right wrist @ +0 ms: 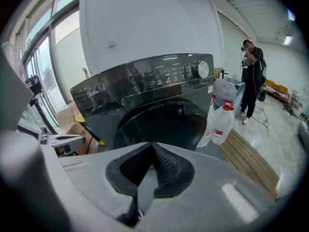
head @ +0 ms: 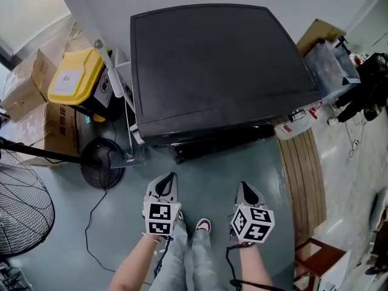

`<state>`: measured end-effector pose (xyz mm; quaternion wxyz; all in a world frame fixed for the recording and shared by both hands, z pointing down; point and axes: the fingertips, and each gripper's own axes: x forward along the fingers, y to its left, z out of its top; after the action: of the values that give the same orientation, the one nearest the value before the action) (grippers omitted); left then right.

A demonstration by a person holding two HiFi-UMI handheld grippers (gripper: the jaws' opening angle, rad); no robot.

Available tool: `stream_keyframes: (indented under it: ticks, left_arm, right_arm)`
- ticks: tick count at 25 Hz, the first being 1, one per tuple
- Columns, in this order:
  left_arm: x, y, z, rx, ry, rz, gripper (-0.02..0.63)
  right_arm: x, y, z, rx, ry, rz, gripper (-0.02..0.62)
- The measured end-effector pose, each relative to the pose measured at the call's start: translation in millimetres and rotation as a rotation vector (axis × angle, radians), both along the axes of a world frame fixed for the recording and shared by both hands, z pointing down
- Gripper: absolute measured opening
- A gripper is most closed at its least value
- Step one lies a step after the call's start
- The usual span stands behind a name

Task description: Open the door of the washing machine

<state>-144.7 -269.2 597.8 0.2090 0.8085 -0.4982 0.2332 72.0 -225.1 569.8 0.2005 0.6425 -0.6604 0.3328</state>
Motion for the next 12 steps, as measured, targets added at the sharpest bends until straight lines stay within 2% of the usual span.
stream_keyframes:
  ticks: [3, 9, 12]
  left_arm:
    - [0, -3, 8, 0.003, 0.001, 0.010, 0.005]
    - [7, -8, 18, -0.030, 0.074, 0.040, 0.006]
    - [9, -9, 26, -0.039, 0.078, 0.063, 0.006]
  right_arm:
    - [0, 0, 8, -0.010, 0.002, 0.004, 0.006]
    - [5, 3, 19, -0.030, -0.008, 0.037, 0.006]
    - [9, 4, 24, -0.038, -0.014, 0.056, 0.005]
